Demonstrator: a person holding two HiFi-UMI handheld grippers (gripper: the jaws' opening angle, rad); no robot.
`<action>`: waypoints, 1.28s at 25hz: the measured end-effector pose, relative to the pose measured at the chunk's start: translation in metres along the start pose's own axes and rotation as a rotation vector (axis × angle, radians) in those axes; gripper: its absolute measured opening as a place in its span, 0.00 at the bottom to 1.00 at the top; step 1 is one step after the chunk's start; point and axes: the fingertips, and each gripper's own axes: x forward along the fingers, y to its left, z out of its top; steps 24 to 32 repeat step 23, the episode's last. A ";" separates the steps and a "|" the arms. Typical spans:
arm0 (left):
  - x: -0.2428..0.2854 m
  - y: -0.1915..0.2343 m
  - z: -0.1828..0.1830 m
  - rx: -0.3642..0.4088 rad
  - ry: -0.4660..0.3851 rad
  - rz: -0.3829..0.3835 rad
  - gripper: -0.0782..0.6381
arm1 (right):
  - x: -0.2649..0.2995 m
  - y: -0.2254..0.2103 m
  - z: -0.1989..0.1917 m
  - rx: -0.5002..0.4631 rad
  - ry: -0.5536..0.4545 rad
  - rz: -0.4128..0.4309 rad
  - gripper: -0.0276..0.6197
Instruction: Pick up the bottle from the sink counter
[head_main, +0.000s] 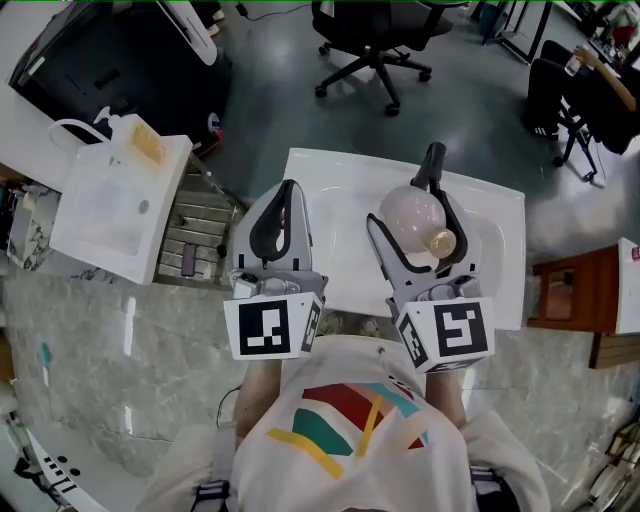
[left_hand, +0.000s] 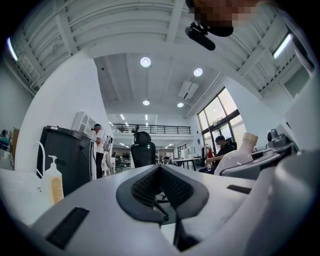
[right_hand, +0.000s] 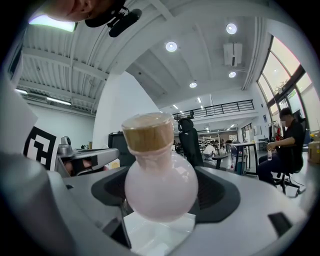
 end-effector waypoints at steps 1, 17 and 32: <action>0.000 0.000 0.000 0.001 0.000 0.001 0.13 | 0.000 0.000 0.000 0.002 0.000 -0.001 0.64; -0.007 0.002 0.003 0.004 0.000 0.007 0.13 | -0.003 0.003 0.003 0.005 -0.004 0.010 0.64; -0.007 0.002 0.004 0.004 0.003 0.005 0.13 | -0.003 0.003 0.005 0.008 -0.003 0.009 0.64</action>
